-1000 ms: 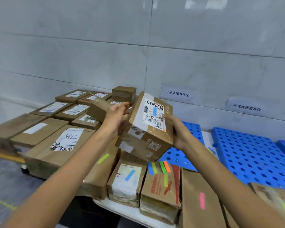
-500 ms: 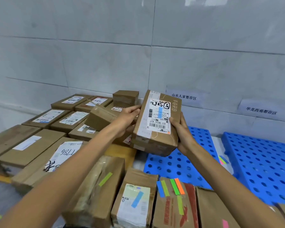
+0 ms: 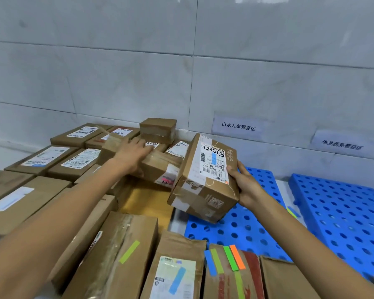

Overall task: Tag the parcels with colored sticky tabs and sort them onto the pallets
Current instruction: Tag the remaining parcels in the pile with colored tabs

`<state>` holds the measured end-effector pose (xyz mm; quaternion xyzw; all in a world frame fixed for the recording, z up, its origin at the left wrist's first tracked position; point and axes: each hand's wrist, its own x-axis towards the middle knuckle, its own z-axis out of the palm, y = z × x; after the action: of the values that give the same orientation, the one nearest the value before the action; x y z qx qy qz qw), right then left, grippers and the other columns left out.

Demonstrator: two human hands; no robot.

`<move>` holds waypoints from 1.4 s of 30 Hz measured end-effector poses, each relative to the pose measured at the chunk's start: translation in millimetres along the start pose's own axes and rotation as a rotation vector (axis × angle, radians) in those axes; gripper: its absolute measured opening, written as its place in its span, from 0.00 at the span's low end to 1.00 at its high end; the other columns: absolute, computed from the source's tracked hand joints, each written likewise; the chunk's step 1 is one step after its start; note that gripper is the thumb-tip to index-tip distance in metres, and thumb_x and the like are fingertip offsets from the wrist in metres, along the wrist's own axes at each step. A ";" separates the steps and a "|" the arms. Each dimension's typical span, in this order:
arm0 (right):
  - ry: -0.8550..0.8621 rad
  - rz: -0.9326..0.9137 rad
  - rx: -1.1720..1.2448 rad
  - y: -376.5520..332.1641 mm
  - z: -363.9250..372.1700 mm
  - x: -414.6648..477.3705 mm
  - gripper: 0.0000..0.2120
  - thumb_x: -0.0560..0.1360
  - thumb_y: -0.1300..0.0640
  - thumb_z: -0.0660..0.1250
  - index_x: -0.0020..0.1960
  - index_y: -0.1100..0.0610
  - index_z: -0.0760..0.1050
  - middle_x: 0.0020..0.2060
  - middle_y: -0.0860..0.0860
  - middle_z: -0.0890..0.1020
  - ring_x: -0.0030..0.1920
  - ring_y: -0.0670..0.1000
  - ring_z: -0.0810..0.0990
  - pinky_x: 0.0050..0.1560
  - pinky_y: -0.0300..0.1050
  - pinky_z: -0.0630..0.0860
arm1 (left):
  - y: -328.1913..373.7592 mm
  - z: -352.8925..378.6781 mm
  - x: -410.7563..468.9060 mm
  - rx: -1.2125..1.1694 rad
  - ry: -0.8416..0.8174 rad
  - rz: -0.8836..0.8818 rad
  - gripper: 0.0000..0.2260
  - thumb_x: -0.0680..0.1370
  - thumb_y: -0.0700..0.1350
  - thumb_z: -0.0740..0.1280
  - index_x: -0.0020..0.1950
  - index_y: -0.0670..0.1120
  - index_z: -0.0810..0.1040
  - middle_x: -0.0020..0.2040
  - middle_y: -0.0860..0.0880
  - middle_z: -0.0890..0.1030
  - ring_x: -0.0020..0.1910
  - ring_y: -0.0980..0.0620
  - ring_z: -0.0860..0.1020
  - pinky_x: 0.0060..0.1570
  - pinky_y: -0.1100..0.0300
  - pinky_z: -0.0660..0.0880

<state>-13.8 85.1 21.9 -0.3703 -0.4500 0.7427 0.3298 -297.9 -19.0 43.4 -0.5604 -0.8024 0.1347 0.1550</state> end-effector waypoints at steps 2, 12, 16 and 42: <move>0.001 -0.008 -0.002 -4.3 -1.2 -0.7 0.25 0.79 0.59 0.60 0.73 0.46 0.57 0.45 0.50 0.81 0.43 0.52 0.81 0.36 0.49 0.81 | -12.0 -2.7 -1.7 0.000 0.034 -0.061 0.44 0.63 0.63 0.74 0.73 0.54 0.58 0.71 0.47 0.65 0.70 0.45 0.63 0.70 0.44 0.57; -0.035 -0.030 0.039 -9.2 39.4 -10.6 0.20 0.80 0.61 0.59 0.70 0.50 0.63 0.49 0.54 0.81 0.41 0.52 0.81 0.30 0.47 0.81 | -67.7 -17.0 -49.9 0.063 0.217 -0.288 0.41 0.63 0.61 0.75 0.70 0.52 0.62 0.66 0.46 0.70 0.66 0.45 0.66 0.66 0.48 0.60; -0.042 -0.018 0.044 -4.1 65.9 -14.4 0.19 0.80 0.62 0.59 0.69 0.51 0.64 0.52 0.55 0.80 0.40 0.53 0.81 0.27 0.47 0.80 | -90.2 -16.7 -75.1 -0.012 0.282 -0.450 0.38 0.64 0.61 0.75 0.68 0.50 0.64 0.64 0.42 0.71 0.64 0.41 0.67 0.64 0.46 0.62; 0.124 -0.353 -0.679 4.8 38.0 -82.1 0.14 0.80 0.57 0.57 0.65 0.56 0.68 0.60 0.60 0.74 0.54 0.62 0.75 0.49 0.56 0.72 | -15.4 -49.2 -120.2 -0.483 0.265 -0.539 0.32 0.65 0.58 0.73 0.63 0.45 0.66 0.60 0.40 0.75 0.62 0.38 0.70 0.60 0.39 0.67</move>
<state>-5.0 -0.5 50.6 -0.4193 -0.7063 0.4596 0.3377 -252.4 -135.2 82.7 -0.3623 -0.9026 -0.1773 0.1506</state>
